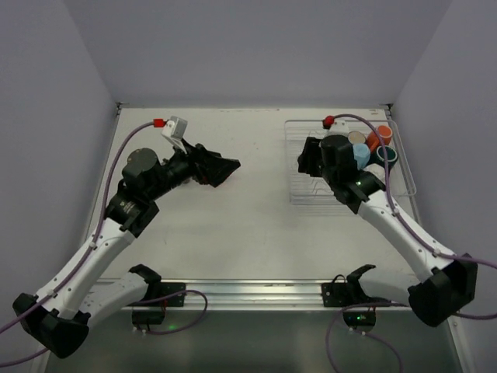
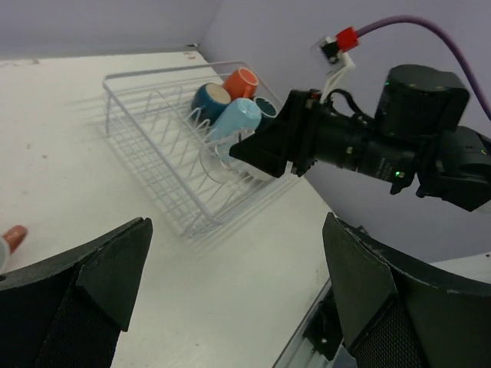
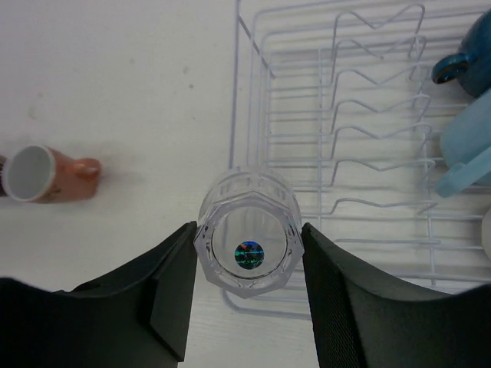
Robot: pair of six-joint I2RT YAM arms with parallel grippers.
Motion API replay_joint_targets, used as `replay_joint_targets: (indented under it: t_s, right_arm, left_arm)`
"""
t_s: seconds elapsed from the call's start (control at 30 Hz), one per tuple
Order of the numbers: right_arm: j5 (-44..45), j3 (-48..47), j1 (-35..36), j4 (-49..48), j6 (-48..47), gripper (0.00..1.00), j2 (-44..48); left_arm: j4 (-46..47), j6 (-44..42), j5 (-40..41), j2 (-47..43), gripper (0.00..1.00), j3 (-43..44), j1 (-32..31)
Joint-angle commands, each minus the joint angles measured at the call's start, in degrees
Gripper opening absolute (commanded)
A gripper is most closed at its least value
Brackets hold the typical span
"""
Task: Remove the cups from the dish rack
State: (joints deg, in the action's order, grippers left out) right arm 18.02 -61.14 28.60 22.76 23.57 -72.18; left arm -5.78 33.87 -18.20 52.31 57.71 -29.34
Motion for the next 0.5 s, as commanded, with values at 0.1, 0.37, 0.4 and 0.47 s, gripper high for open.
replay_joint_targets:
  t_s: [0.1, 0.37, 0.4, 0.47]
  right_arm:
    - [-19.0, 9.8, 0.2, -17.1, 8.1, 0.28, 15.5]
    - [-44.0, 21.9, 0.3, -45.0, 29.4, 0.28, 18.9]
    - [-45.3, 22.7, 0.2, -47.4, 30.9, 0.28, 18.3]
    - [-47.6, 24.1, 0.3, -51.7, 33.7, 0.28, 16.7]
  left_arm:
    - [20.4, 11.7, -14.4, 3.0, 1.0, -12.4, 0.1]
    - [38.1, 21.9, -17.8, 9.6, 0.79, -16.6, -3.9]
    - [38.7, 22.2, -17.7, 10.3, 0.78, -16.3, -4.5]
    - [39.6, 22.9, -17.3, 11.6, 0.73, -15.8, -6.0]
